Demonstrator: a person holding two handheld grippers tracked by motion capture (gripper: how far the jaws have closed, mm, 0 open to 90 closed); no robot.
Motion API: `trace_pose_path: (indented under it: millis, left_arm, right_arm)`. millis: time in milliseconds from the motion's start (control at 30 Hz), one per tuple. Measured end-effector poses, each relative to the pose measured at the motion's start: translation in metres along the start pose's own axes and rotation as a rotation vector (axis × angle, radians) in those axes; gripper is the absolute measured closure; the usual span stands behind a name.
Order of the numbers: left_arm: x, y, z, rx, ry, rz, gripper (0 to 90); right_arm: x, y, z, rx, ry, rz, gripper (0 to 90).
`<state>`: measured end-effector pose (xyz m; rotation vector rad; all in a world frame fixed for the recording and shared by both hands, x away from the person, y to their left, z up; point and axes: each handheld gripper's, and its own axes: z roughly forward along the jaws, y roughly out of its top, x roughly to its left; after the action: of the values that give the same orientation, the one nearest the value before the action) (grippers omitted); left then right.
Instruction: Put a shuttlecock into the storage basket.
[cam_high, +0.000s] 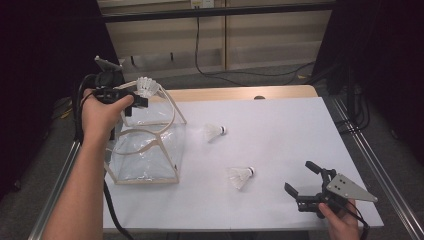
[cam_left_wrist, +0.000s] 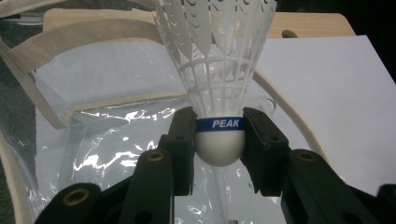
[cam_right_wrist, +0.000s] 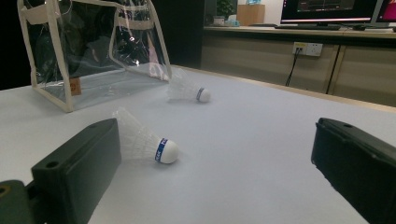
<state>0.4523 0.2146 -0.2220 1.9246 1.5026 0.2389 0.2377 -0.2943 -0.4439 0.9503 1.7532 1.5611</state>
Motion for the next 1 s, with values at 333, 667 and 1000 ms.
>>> trace_pose_path:
  millis: [333, 667, 1000]
  left_arm:
    - [0.006, -0.001, 0.004, 0.002, 0.019, -0.004, 65.5]
    - [0.010, 0.000, 0.008, 0.001, 0.036, -0.015, 65.5]
    - [0.013, 0.001, 0.016, 0.015, 0.046, -0.021, 65.4]
  right_arm:
    - [0.000, 0.000, 0.000, -0.004, 0.001, 0.002, 1.0]
    - [0.000, 0.000, 0.000, -0.005, 0.002, 0.003, 1.0]
    - [0.000, 0.000, 0.000, -0.001, 0.001, 0.003, 1.0]
